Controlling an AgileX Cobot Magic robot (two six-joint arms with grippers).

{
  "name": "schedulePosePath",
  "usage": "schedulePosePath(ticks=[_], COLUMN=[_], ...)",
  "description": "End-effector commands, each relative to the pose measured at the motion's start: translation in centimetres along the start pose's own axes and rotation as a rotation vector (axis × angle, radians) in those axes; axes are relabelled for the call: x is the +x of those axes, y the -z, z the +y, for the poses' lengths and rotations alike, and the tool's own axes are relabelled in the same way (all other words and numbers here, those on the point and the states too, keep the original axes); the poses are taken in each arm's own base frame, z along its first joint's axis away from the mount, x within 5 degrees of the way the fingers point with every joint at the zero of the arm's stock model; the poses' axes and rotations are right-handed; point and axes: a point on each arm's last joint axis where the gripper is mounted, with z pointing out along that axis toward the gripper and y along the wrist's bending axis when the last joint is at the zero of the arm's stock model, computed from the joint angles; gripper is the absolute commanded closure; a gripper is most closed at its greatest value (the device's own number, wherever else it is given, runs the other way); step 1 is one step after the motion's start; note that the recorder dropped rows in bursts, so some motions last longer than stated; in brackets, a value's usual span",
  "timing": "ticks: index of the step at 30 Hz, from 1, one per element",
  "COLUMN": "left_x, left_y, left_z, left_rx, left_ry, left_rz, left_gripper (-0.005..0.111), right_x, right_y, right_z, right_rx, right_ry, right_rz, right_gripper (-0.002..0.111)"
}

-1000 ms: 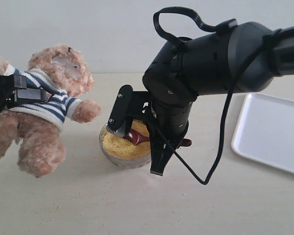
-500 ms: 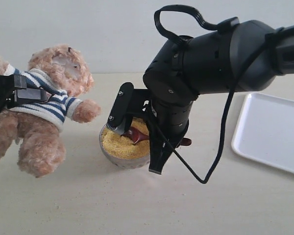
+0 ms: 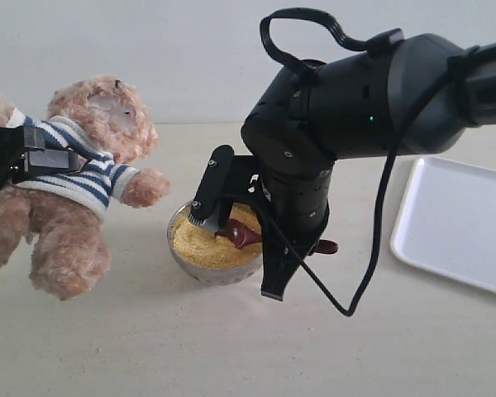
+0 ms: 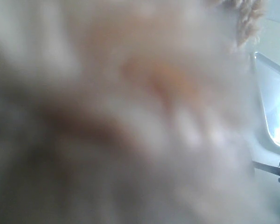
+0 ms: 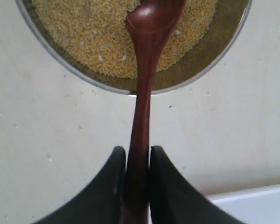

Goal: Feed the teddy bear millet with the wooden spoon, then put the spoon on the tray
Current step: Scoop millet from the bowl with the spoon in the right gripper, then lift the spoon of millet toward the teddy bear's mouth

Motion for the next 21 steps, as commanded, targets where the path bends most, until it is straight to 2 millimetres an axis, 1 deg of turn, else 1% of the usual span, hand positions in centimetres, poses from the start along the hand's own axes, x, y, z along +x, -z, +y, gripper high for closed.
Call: schedulePosePath(ticks=[1,4,8,11,16,18,21], left_x=[0.1,0.1,0.0,0.0,0.1,0.4,0.9], left_y=[0.1,0.1,0.1,0.1,-0.1,-0.4,-1.4], left_z=[-0.1,-0.1,-0.1,-0.1,0.0,0.3,1.0], left_rx=[0.012,0.012,0.009,0.008,0.008,0.007,0.012], left_ry=[0.004,0.004,0.006,-0.001,-0.001,-0.013,0.014], left_rz=[-0.003,-0.003,-0.006,-0.006,-0.001,0.013,0.048], left_gripper=[0.102,0.102,0.102,0.102,0.102,0.102,0.102], right_x=[0.2,0.1,-0.1,-0.1,0.3,0.3,0.3], right_y=[1.0,1.5,2.9,3.6,3.5,3.6,3.6], right_z=[-0.4,-0.6,-1.1,-1.2,-1.2,-1.1,-1.0], right_rx=[0.013,0.026,0.054,0.062,0.054,0.046,0.039], right_ry=[-0.013,-0.017,-0.03,-0.034,-0.035,-0.042,-0.045], right_rz=[-0.003,-0.043,-0.121,-0.14,-0.103,-0.105,-0.102], right_gripper=[0.109,0.109,0.109,0.109,0.109,0.109,0.109])
